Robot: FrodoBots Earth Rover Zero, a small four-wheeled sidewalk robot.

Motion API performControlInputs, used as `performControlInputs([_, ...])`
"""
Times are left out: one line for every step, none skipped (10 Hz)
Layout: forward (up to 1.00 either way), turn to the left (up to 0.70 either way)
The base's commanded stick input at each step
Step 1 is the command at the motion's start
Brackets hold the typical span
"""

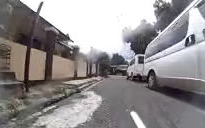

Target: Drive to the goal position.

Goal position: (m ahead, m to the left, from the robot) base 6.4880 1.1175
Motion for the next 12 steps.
performControlInputs([0.7,-0.11])
performControlInputs([0.7,-0.06])
performControlInputs([0.7,-0.02])
performControlInputs([0.7,0.0])
performControlInputs([0.7,0.0])
performControlInputs([0.7,0.0])
performControlInputs([0.7,0.0])
performControlInputs([0.7,0.0])
performControlInputs([0.7,0.0])
performControlInputs([0.7,-0.02])
performControlInputs([0.7,-0.13])
performControlInputs([0.7,-0.23])
